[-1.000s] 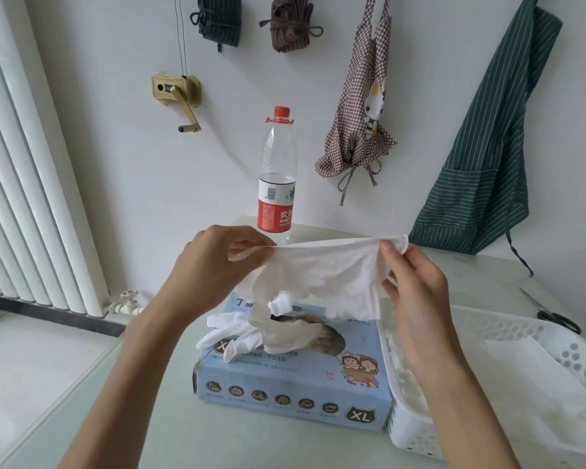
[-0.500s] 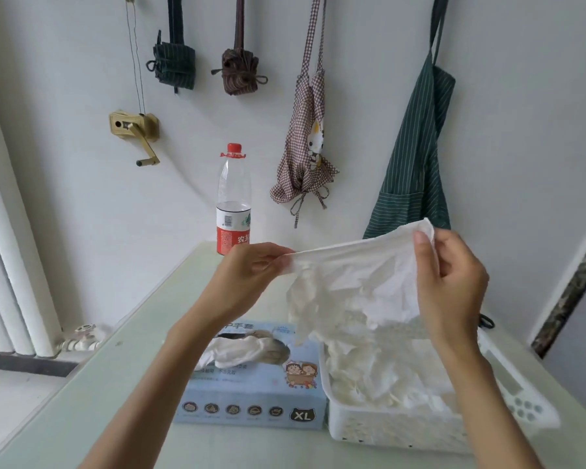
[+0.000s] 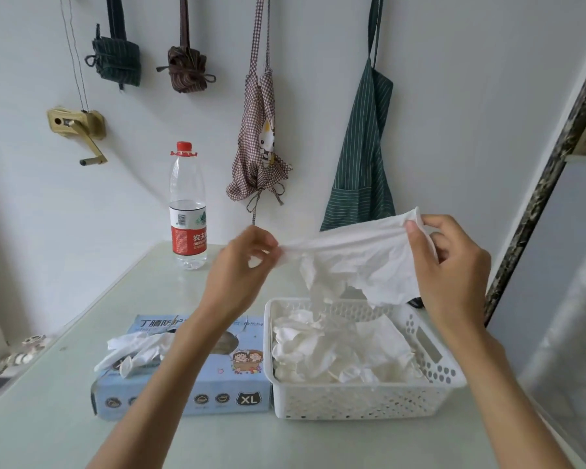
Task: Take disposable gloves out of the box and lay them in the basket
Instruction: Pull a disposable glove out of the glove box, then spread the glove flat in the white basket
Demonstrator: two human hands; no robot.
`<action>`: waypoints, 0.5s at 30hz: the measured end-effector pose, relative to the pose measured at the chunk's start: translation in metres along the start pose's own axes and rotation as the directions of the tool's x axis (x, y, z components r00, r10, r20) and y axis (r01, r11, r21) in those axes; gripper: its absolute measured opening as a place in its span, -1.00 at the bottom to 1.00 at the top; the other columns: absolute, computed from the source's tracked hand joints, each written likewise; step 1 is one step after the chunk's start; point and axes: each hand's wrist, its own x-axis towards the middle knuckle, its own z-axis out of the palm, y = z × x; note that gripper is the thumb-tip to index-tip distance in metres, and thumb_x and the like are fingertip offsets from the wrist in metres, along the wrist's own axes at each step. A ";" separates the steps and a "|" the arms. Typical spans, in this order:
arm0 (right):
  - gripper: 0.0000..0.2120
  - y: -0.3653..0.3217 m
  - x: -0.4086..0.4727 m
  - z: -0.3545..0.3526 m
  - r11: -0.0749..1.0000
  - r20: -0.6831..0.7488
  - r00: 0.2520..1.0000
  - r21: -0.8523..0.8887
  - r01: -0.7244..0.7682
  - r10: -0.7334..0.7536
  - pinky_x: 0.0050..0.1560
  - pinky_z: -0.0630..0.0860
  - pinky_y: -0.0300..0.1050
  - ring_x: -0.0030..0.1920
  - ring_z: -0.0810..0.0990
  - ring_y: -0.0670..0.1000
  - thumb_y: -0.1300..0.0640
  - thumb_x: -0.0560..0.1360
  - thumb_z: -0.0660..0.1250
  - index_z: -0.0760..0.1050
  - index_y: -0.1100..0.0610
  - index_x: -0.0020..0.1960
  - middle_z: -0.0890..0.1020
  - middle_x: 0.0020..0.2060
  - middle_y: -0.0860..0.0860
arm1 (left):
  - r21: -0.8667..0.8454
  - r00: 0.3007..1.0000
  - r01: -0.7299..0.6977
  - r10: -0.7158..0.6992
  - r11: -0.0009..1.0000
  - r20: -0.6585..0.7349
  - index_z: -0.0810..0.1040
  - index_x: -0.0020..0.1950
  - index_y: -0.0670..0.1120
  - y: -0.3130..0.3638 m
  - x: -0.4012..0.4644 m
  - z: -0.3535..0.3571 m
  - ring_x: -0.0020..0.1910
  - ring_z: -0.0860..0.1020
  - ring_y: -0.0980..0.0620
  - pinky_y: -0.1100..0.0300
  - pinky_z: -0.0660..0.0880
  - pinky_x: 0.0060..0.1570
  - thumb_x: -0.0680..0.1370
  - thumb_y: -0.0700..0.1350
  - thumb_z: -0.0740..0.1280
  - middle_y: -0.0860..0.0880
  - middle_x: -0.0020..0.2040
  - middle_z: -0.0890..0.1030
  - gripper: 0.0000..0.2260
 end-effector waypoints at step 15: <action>-0.81 0.110 -0.048 0.038 0.785 0.326 0.738 -0.444 -0.432 0.591 -0.14 0.42 -0.09 -0.07 0.59 0.16 0.01 0.55 0.28 0.58 0.10 0.01 0.64 -0.11 0.07 | 0.542 0.876 -0.138 -0.154 0.829 0.458 0.63 -0.08 0.10 -0.041 0.023 0.060 -0.05 0.61 0.13 0.24 0.50 -0.10 0.53 -0.10 0.35 0.15 -0.10 0.65 -0.89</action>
